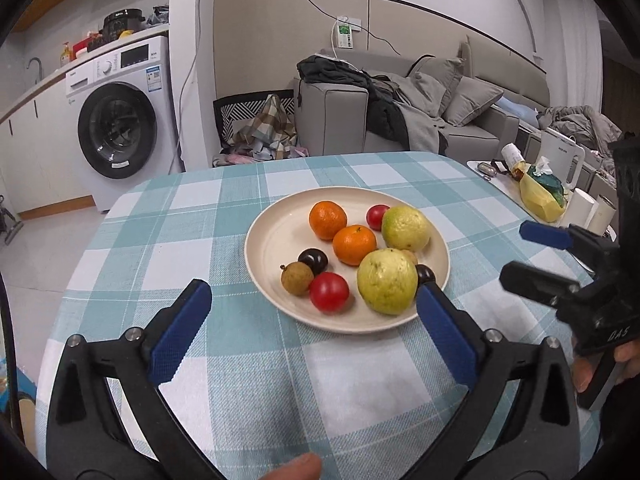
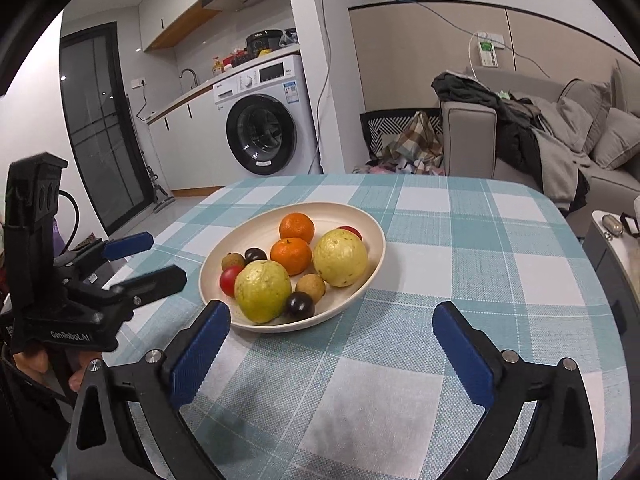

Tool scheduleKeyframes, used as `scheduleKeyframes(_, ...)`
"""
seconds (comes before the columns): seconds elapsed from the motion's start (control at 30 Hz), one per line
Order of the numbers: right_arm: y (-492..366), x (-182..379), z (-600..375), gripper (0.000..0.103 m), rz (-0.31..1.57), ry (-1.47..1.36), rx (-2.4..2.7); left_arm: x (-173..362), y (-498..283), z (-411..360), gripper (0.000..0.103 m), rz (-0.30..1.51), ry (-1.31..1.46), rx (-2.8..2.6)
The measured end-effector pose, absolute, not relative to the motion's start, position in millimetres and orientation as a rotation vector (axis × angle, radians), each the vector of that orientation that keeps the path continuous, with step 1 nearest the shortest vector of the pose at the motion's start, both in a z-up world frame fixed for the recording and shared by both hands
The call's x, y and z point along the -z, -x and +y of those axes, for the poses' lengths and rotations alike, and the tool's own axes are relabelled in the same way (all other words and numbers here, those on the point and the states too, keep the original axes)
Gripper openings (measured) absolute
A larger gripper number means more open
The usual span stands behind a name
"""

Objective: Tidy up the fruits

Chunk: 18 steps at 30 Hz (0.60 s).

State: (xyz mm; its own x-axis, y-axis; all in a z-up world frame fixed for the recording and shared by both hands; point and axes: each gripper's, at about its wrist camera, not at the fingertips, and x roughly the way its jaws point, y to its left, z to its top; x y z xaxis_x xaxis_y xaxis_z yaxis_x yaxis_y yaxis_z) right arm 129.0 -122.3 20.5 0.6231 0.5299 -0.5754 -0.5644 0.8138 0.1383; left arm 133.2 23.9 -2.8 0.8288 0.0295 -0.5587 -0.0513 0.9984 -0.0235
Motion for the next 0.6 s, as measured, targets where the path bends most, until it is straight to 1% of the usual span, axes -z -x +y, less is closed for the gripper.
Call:
scheduleKeyframes(0.23, -113, -28, -127, 0.103, 0.588, 0.043, -0.662, 6, -110, 27, 0.102, 0.546, 0.064, -0.075)
scheduleKeyframes(0.6, -96, -32, -124, 0.103, 0.529, 0.066, -0.685, 10, -103, 28, 0.102, 0.518, 0.077, -0.065)
